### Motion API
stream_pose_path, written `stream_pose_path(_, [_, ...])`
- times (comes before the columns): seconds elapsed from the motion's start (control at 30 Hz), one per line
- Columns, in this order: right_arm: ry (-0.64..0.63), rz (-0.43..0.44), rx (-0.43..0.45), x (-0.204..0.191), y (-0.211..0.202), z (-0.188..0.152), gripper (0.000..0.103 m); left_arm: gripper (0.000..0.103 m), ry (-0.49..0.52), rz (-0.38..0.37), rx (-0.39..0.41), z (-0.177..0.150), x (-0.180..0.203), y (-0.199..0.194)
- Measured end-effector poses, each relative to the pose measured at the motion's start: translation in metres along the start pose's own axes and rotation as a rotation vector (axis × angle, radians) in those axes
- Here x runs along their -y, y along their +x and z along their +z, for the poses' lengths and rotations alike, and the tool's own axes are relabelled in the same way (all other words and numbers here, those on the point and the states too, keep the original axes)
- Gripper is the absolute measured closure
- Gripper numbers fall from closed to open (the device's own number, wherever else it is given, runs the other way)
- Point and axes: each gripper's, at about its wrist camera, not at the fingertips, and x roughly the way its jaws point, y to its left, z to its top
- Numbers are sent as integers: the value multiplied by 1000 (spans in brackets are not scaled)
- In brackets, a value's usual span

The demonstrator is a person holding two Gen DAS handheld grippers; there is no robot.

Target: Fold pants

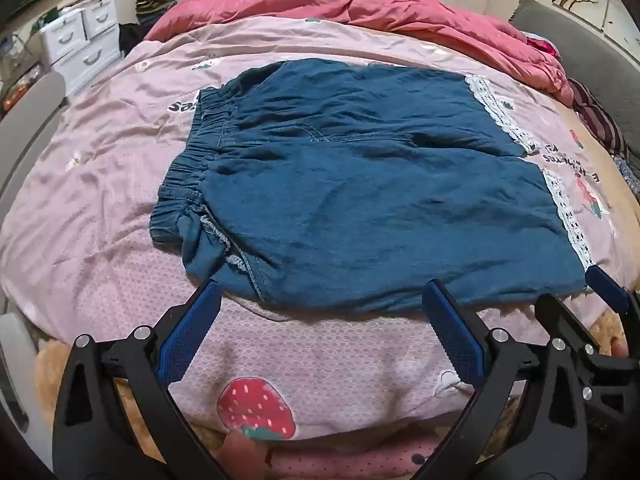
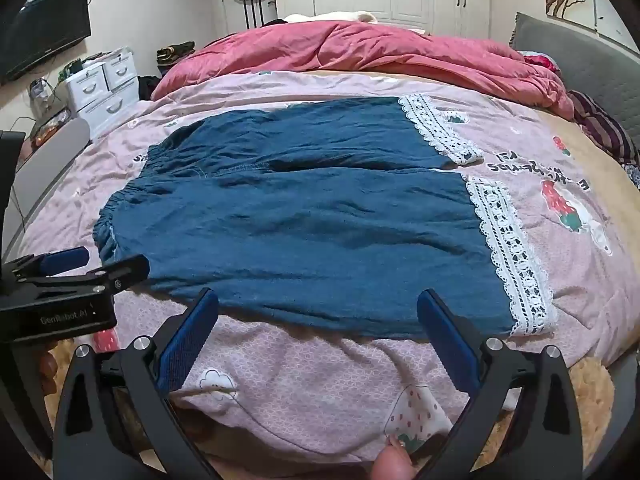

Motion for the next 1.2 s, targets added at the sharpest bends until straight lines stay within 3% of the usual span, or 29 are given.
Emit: stream_pose_path(1.2, [-1, -22, -6, 3, 4, 3, 4, 8, 20, -12, 3, 5, 4, -1])
